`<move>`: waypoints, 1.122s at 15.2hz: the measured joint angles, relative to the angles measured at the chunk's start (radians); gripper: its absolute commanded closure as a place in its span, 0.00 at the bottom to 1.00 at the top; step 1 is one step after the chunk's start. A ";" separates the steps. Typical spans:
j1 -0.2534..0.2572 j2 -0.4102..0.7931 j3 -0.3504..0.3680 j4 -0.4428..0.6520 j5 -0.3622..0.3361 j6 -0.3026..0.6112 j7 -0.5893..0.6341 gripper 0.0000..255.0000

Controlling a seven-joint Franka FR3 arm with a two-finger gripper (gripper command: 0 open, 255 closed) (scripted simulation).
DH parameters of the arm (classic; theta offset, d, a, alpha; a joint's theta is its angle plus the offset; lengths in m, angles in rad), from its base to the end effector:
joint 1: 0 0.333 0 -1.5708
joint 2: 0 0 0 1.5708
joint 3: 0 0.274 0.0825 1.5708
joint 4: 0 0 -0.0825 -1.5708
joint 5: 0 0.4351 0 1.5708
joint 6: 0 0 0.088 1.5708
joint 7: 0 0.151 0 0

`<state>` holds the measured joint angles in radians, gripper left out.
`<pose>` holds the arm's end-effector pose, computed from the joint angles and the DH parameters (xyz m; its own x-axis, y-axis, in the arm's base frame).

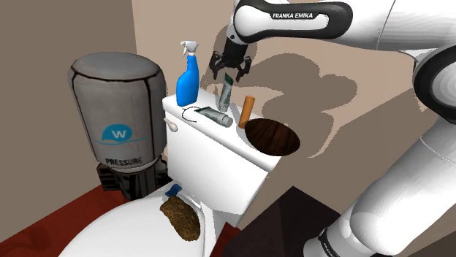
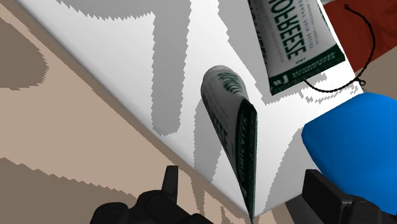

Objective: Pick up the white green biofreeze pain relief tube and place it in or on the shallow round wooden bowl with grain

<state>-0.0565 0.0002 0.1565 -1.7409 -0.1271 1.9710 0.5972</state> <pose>0.6437 0.0512 0.4884 0.8643 -0.4328 0.2561 -0.4422 -0.8966 -0.0231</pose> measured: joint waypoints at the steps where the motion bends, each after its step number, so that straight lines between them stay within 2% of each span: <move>1: 0.000 0.000 0.000 0.000 0.000 0.000 0.000 1.00; 11: 0.000 0.000 0.000 0.001 0.000 0.001 0.000 1.00; 17: 0.001 0.007 0.001 0.076 0.002 -0.069 -0.007 1.00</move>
<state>-0.0552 0.0075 0.1577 -1.6644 -0.1255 1.9022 0.5905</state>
